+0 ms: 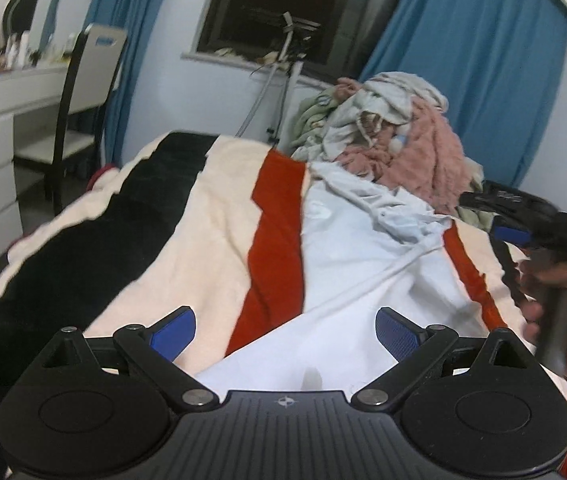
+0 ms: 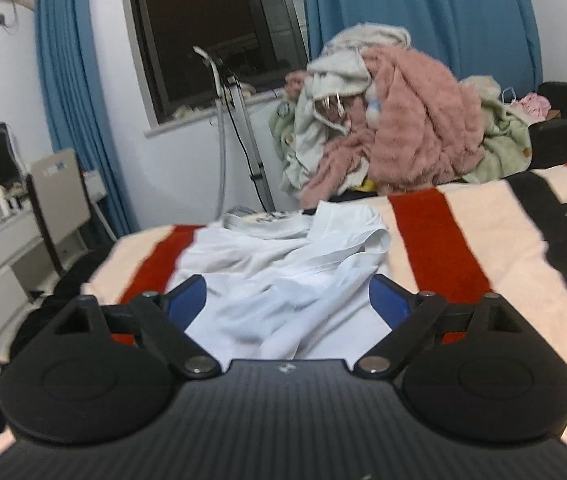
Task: Fold clothes
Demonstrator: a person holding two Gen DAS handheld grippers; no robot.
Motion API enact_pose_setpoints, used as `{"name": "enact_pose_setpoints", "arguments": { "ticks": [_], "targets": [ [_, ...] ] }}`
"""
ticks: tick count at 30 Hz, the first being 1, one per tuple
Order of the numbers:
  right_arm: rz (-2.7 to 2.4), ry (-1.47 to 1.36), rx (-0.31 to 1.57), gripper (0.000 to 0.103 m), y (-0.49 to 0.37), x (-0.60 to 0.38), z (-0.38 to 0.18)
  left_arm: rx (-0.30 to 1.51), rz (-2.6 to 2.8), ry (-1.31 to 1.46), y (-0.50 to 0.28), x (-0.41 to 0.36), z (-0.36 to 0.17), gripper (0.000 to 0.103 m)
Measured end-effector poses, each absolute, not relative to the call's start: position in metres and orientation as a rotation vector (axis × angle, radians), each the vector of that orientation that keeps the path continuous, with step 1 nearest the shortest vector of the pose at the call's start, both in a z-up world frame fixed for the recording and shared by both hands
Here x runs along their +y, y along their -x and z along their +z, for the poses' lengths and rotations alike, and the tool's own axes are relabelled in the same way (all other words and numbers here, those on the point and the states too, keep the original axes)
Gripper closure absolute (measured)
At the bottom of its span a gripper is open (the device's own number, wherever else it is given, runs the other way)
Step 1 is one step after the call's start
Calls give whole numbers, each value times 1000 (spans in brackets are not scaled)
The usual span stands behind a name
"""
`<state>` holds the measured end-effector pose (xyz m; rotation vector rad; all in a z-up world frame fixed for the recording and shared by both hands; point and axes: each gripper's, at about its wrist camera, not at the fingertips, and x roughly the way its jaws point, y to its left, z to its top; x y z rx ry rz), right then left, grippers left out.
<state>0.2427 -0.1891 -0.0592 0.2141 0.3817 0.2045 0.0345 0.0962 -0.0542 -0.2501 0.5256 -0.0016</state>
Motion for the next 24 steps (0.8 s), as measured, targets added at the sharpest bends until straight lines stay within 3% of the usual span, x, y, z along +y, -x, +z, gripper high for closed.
{"name": "enact_pose_setpoints", "arguments": {
  "ticks": [9, 15, 24],
  "targets": [
    [213, -202, 357, 13, -94, -221, -35, 484, -38, 180, -7, 84, -37, 5],
    [192, -259, 390, 13, -14, -247, -57, 570, -35, 296, -18, 99, -47, 5],
    [177, -286, 434, 13, -3, -252, -77, 657, 172, 543, -23, 167, -62, 8]
  ]
}}
